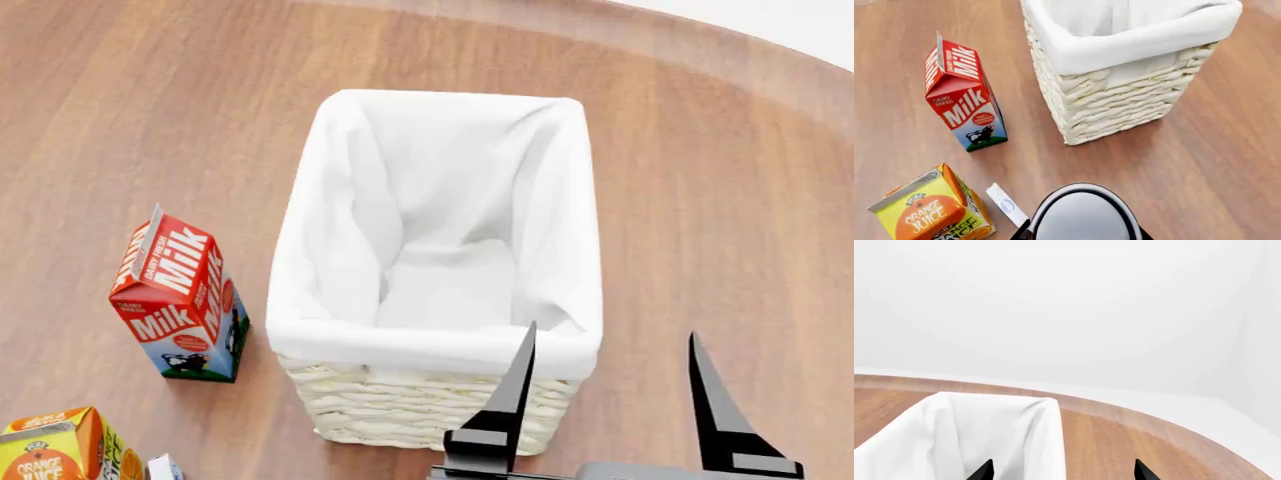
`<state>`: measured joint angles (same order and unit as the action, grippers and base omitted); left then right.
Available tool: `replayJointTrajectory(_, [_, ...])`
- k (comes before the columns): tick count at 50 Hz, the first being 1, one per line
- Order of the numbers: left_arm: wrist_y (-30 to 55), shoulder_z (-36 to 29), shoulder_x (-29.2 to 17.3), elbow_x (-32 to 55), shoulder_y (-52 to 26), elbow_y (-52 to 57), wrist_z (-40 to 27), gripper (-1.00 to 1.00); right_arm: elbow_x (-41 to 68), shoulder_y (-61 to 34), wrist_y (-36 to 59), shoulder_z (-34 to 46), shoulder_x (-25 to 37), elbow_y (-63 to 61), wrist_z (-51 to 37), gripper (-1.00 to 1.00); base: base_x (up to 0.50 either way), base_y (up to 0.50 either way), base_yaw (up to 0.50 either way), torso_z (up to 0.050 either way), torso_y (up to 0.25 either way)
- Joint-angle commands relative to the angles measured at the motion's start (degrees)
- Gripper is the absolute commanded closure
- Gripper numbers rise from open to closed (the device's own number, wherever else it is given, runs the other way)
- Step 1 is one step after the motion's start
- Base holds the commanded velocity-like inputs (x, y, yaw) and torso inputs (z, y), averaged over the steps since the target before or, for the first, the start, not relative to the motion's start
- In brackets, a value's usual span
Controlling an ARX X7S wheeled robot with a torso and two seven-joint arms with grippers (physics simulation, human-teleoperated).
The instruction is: Pick up the tomato sauce, and put it in the basket.
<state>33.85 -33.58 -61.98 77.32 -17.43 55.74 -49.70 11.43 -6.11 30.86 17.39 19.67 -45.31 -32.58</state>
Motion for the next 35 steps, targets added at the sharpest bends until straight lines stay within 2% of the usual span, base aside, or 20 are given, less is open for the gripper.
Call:
replayJointTrajectory(1, [3.05,2.11,0.63,11.83,-13.03,3.46,-5.47,1.0,0.18,-0.08,0.04,0.07,0.13,-0.04,-0.21,-1.0,0.0,0.0,0.0,0.0,0.0])
replayJointTrajectory(12, [6.68,2.04,5.37,24.1,-30.92,0.0,-10.36,1.0,0.51,0.07,-0.34,-0.19,0.35,0.07,-0.31,-1.0,0.0,0.0,0.0,0.0,0.0])
replayJointTrajectory(28, [9.31,1.88,9.6,29.38,-44.19,-8.22,-11.58,1.0,0.63,-0.09,-0.32,0.14,0.53,0.24,-0.5,-1.0,0.0,0.0,0.0,0.0,0.0])
replayJointTrajectory(30, [10.61,0.99,10.95,34.79,-51.21,-10.74,-14.35,1.0,0.67,0.06,-0.59,0.0,0.62,0.32,-0.53,-1.0,0.0,0.0,0.0,0.0,0.0])
replayJointTrajectory(35, [11.06,0.92,12.04,32.16,-51.24,-11.99,-12.85,1.0,0.71,-0.03,-0.47,0.09,0.65,0.24,-0.63,-1.0,0.0,0.0,0.0,0.0,0.0])
